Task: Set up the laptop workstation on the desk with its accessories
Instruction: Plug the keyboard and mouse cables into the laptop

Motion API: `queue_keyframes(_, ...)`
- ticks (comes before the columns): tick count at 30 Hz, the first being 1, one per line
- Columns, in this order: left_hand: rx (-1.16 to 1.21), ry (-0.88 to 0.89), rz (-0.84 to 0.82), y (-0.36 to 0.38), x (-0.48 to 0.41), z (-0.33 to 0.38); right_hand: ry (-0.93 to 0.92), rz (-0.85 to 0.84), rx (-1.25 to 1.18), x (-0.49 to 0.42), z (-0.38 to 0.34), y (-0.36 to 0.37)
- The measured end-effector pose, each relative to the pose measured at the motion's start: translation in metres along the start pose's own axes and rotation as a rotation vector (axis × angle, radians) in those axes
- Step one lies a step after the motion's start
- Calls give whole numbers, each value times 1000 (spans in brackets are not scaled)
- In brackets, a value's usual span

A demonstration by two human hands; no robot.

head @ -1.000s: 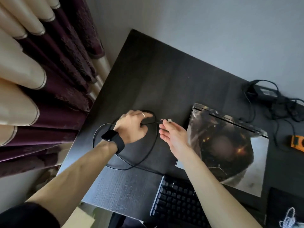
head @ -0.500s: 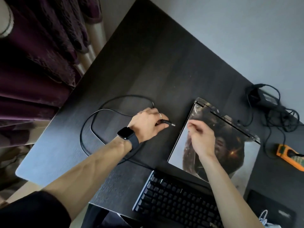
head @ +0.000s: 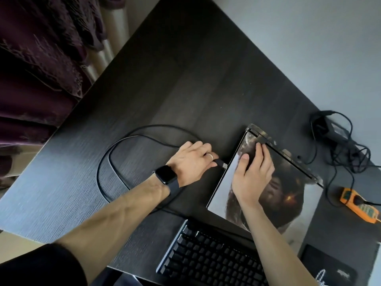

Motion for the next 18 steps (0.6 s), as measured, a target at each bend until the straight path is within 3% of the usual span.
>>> queue_keyframes(2,-14,39,-27,4,-3,-2,6,20,18,-1,-1,2)
queue_keyframes(7,-68,136,125,8,-4,-6,-11,40,35,0,-2,4)
queue_keyframes(18,-134,108,179,7,-6,-3,3,57,92,1,-2,5)
Point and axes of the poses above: each hand's wrist, its own x-axis away from the middle knuckle, its own y-axis out of the palm, z = x × y, the point moved 3 cm from there along -x, towards the middle knuckle, and after that the axes turned 3 degrees about x, right-handed, at the moved point
